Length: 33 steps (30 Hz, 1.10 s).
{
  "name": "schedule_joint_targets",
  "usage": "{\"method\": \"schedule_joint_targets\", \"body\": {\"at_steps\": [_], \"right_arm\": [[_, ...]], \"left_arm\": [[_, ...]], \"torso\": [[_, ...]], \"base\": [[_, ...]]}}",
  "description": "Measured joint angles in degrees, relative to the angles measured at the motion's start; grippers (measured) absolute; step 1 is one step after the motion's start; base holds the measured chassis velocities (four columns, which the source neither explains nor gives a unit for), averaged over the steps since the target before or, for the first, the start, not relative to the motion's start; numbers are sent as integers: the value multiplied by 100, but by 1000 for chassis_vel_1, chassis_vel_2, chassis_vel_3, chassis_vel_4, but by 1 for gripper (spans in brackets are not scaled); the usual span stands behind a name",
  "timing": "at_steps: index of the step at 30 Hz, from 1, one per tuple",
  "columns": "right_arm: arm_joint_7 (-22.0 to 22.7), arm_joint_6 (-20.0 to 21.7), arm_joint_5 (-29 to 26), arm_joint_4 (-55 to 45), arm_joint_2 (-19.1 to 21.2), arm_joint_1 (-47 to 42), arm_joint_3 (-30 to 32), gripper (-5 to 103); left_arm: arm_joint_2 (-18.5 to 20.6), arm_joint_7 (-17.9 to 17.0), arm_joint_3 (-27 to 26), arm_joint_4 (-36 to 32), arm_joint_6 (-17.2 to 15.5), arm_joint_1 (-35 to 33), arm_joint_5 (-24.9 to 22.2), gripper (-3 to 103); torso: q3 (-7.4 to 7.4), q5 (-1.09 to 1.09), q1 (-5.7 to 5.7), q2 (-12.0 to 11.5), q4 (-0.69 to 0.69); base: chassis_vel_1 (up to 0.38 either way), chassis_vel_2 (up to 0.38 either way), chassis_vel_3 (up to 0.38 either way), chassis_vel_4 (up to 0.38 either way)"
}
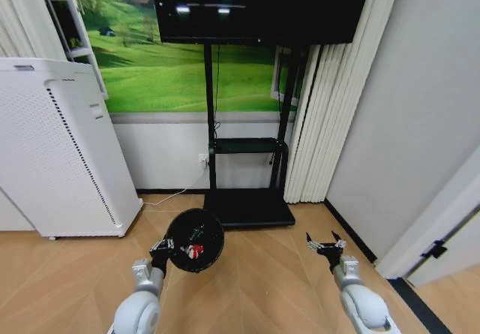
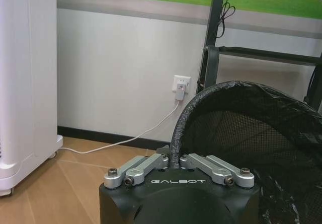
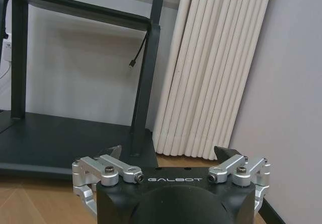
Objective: Pick up the trash bin and place the garbage on the floor into it.
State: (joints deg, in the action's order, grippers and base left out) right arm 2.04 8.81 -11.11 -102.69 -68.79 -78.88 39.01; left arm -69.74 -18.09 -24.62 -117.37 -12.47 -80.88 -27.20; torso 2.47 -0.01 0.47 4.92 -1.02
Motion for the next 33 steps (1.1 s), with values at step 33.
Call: {"method": "schedule_joint_targets", "body": {"at_steps": [33], "right_arm": [[-105, 41, 290, 287, 53, 134, -26, 100]], "left_arm": [[-37, -42, -94, 7, 35, 38, -19, 4]], "torso": [[0, 3, 0, 0, -1]], "base": [[297, -48, -294, 38]]}}
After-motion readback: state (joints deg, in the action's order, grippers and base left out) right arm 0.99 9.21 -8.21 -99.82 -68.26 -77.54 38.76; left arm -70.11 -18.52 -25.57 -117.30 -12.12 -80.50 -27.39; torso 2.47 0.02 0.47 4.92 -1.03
